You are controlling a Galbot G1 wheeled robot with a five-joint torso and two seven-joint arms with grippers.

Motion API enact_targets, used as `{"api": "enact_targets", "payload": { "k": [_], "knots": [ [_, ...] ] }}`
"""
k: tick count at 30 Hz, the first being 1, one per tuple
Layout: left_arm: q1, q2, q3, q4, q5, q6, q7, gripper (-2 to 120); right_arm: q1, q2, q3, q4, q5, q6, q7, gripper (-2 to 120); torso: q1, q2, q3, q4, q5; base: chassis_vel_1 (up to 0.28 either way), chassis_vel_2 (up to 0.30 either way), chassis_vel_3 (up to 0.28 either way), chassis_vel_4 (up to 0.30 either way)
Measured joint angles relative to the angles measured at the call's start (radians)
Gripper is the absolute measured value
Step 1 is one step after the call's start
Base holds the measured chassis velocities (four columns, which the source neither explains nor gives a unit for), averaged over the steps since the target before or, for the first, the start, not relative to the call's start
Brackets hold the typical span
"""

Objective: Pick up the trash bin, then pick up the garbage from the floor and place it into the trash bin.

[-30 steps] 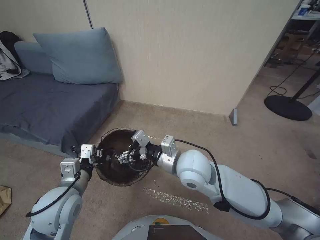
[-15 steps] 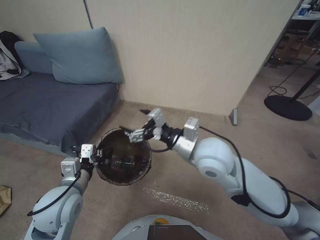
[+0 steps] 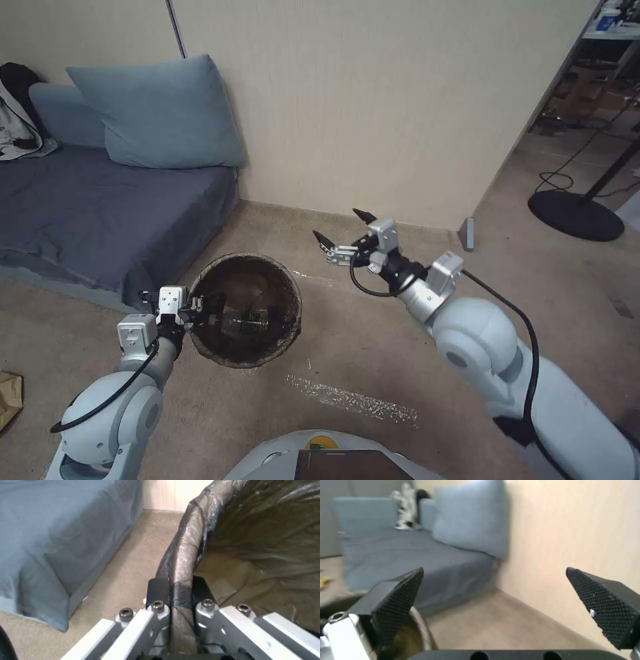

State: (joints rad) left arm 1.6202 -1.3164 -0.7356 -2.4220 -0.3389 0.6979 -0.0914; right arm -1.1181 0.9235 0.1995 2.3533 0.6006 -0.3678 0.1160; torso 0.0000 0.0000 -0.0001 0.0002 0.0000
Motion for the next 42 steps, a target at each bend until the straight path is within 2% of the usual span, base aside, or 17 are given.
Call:
{"api": "enact_targets", "payload": {
  "k": [1,4,6,9,10,11,14,20,31,42],
  "knots": [
    [0.000,0.000,0.000,0.000,0.000,0.000,0.000,3,0.000,0.000,0.000,0.000,0.000,0.000,0.000,100,0.000,0.000,0.000,0.0000,0.0000,0.000,0.000,0.000,0.000],
    [0.004,0.000,-0.009,0.000,0.003,-0.004,0.002,3,-0.149,0.062,0.053,-0.002,-0.124,0.061,0.000,100,0.000,0.000,0.000,-0.0005,-0.0001,0.000,0.000,0.000,0.000],
    [0.004,0.000,-0.011,0.000,0.004,-0.005,0.003,3,-0.173,0.078,0.063,-0.003,-0.147,0.073,0.001,100,0.000,0.000,0.000,-0.0004,0.0001,0.000,0.000,0.000,0.000],
    [0.007,0.000,-0.016,0.000,0.016,-0.011,0.012,3,-0.292,0.207,0.131,-0.017,-0.293,0.151,0.001,100,0.000,0.000,0.000,0.0001,0.0000,0.000,0.000,0.000,0.000],
    [0.007,0.000,-0.016,0.000,0.019,-0.012,0.015,3,-0.319,0.245,0.151,-0.021,-0.337,0.175,-0.001,100,0.000,0.000,0.000,-0.0004,0.0000,0.000,0.000,0.000,0.000],
    [0.007,0.000,-0.016,0.000,0.019,-0.012,0.015,3,-0.319,0.245,0.151,-0.021,-0.337,0.175,-0.001,100,0.000,0.000,0.000,-0.0004,0.0000,0.000,0.000,0.000,0.000],
    [0.008,0.001,-0.019,0.000,0.022,-0.015,0.022,3,-0.421,0.354,0.213,-0.040,-0.459,0.266,-0.010,100,0.000,0.000,0.000,-0.0003,-0.0002,0.000,0.000,0.000,0.000],
    [0.009,0.004,-0.024,0.000,0.022,-0.016,0.031,3,-0.548,0.450,0.284,-0.052,-0.534,0.373,-0.002,100,0.000,0.000,0.000,-0.0004,-0.0002,0.000,0.000,0.000,0.000],
    [0.013,0.002,-0.028,-0.003,0.026,-0.016,0.040,3,-0.652,0.499,0.404,-0.051,-0.541,0.462,-0.025,100,0.000,0.000,0.000,-0.0001,-0.0001,0.026,0.026,0.034,0.026],
    [0.019,-0.006,-0.028,-0.008,0.048,-0.018,0.047,3,-0.715,0.520,0.457,-0.046,-0.523,0.513,-0.068,100,0.000,0.000,0.000,-0.0002,0.0000,0.086,0.086,0.080,0.085]
  ]
}}
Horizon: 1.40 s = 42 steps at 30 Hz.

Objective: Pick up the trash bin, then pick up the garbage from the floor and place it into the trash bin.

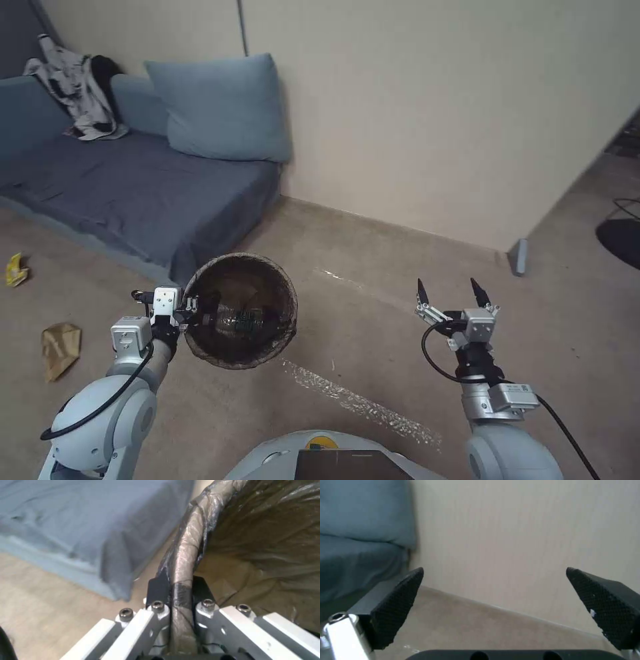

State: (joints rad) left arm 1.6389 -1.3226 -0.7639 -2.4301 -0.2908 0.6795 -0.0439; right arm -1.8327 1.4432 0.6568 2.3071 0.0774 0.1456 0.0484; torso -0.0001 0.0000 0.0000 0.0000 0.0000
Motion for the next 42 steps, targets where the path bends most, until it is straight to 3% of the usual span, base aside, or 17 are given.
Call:
{"api": "enact_targets", "payload": {
  "k": [42],
  "knots": [
    [0.007,-0.013,0.004,-0.012,0.017,-0.003,0.000,3,-0.005,-0.012,0.009,-0.001,0.030,-0.017,-0.005,100,0.000,0.000,0.000,-0.0001,0.0000,0.125,0.128,0.127,0.123]
  ]
}}
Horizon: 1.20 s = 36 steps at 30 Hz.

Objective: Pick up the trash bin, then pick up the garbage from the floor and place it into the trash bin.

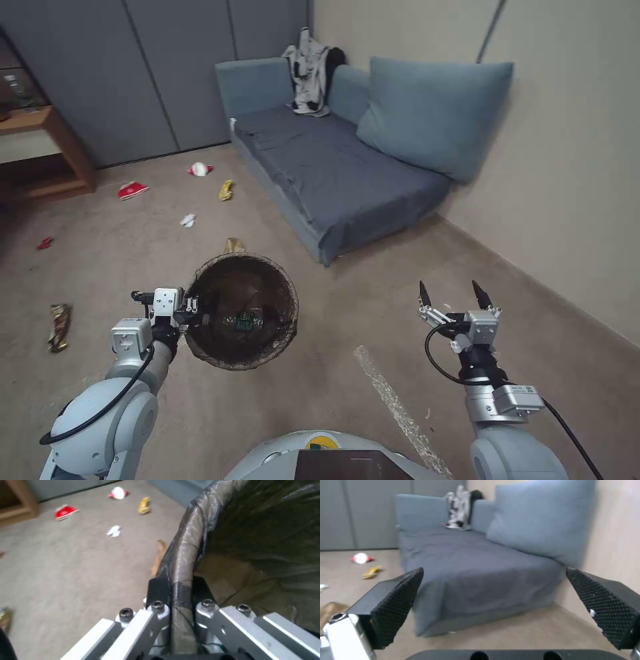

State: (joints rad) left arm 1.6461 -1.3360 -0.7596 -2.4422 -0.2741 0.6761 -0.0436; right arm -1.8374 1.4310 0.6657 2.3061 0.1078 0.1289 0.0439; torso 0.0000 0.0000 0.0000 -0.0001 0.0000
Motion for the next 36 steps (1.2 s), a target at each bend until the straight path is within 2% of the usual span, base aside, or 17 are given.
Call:
{"api": "enact_targets", "payload": {
  "k": [28,35,36],
  "knots": [
    [-0.007,-0.005,0.000,0.017,0.002,-0.010,-0.004,3,0.050,-0.008,-0.038,-0.012,0.008,-0.070,0.010,100,0.000,0.000,0.000,0.0001,0.0000,0.121,0.124,0.124,0.122],
    [-0.008,-0.008,0.002,0.023,0.007,-0.018,-0.005,3,0.063,-0.012,-0.039,-0.015,0.016,-0.084,0.013,100,0.000,0.000,0.000,0.0005,0.0000,0.074,0.074,0.071,0.055],
    [-0.008,-0.009,0.004,0.024,0.009,-0.019,-0.005,3,0.066,-0.013,-0.040,-0.016,0.019,-0.087,0.015,100,0.000,0.000,0.000,0.0000,0.0000,0.000,0.000,0.000,0.000]
  ]
}}
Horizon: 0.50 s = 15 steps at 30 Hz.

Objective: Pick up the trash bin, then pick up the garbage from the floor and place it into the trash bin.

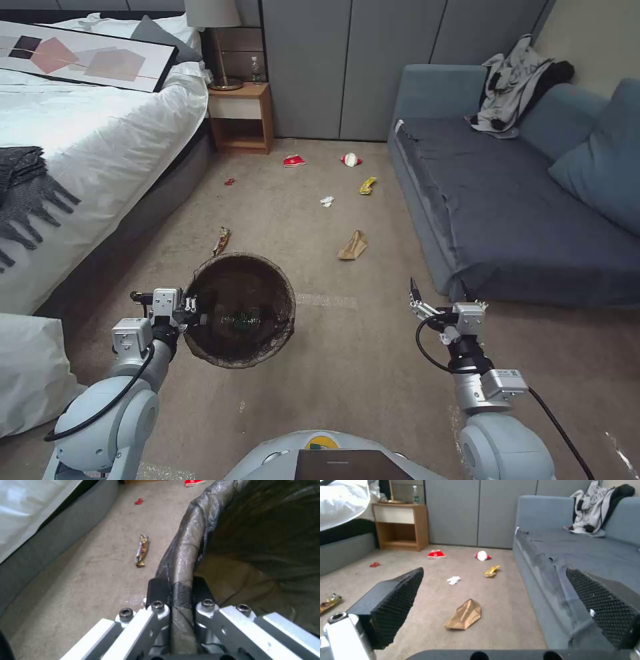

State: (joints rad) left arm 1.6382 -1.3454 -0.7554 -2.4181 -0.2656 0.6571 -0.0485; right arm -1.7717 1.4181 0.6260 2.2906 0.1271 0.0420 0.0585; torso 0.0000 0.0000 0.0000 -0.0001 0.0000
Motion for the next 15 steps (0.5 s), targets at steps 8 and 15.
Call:
{"api": "enact_targets", "payload": {
  "k": [8,15],
  "knots": [
    [0.001,0.002,-0.003,0.001,0.002,-0.001,0.000,3,0.005,0.003,-0.001,0.003,0.018,-0.029,-0.003,100,0.000,0.000,0.000,0.0000,0.0000,0.000,0.000,0.000,0.000],
    [0.002,0.002,-0.005,-0.005,0.002,-0.001,0.001,3,0.002,0.004,-0.004,0.007,0.019,-0.030,-0.004,100,0.000,0.000,0.000,0.0000,0.0001,0.000,0.000,0.000,0.000]
  ]
}}
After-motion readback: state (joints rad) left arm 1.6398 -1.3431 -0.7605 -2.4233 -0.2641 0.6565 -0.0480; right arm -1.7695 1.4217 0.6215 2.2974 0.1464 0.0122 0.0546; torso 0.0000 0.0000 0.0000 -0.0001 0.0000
